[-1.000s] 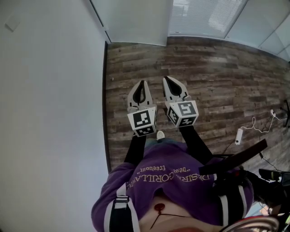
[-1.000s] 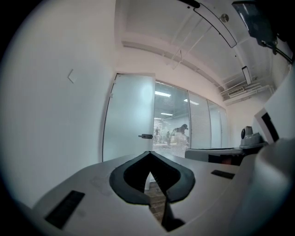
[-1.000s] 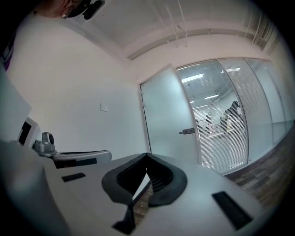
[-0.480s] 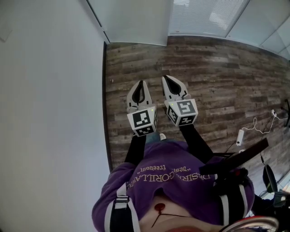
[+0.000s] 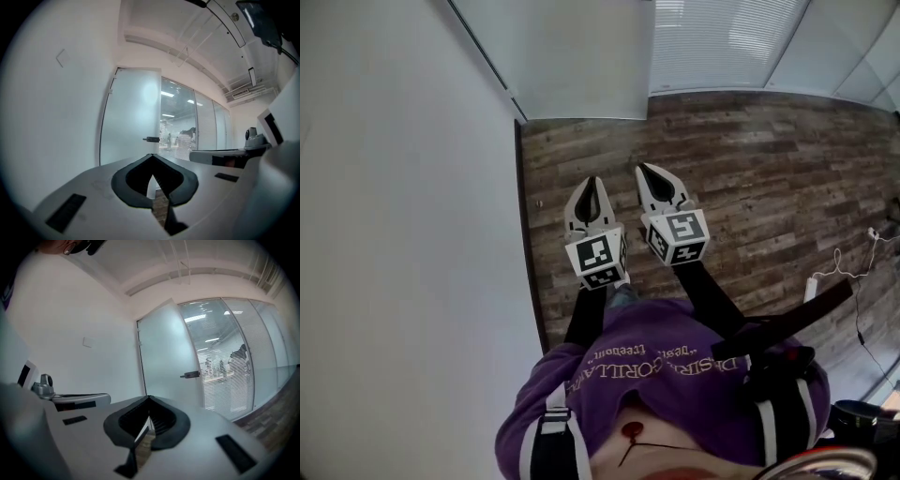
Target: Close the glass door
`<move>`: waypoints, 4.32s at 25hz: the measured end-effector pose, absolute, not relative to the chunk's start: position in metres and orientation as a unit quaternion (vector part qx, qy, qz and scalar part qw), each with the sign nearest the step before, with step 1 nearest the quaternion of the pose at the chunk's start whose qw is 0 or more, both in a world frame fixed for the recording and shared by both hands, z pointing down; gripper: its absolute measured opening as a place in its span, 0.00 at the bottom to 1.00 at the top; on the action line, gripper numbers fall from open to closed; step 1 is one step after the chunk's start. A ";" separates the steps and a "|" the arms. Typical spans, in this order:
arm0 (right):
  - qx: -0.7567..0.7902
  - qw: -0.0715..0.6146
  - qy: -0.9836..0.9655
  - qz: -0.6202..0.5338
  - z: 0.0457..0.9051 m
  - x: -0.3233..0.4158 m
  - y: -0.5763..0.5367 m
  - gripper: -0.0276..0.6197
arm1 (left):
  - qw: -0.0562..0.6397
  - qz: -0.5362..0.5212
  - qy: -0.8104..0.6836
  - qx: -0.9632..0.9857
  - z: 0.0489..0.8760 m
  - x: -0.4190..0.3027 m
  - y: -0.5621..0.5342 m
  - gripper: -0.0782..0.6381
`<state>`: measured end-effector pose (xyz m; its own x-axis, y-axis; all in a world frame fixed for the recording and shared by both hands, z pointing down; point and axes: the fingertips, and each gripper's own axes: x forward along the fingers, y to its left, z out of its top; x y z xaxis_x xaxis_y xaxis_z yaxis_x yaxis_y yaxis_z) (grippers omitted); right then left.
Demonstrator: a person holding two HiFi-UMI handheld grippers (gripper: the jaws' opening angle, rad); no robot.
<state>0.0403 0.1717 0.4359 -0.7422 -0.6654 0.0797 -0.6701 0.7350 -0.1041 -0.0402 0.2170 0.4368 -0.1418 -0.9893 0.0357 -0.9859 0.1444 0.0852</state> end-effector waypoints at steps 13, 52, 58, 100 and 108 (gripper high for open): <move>0.392 0.011 -0.918 0.066 0.434 -0.019 0.088 0.03 | 0.040 -0.018 -0.735 0.677 0.439 -0.099 0.128 0.10; 0.345 0.027 -0.935 0.076 0.438 -0.048 -0.164 0.03 | 0.061 -0.015 -0.774 0.631 0.443 -0.129 -0.115 0.10; 0.358 0.025 -0.930 0.075 0.440 -0.061 -0.194 0.03 | 0.060 -0.014 -0.763 0.643 0.445 -0.143 -0.148 0.10; 0.459 0.042 -0.884 0.083 0.453 -0.121 -0.399 0.03 | 0.057 0.064 -0.664 0.743 0.466 -0.208 -0.377 0.10; 0.460 0.007 -0.882 0.104 0.437 -0.100 -0.455 0.03 | 0.027 0.122 -0.640 0.758 0.455 -0.182 -0.440 0.11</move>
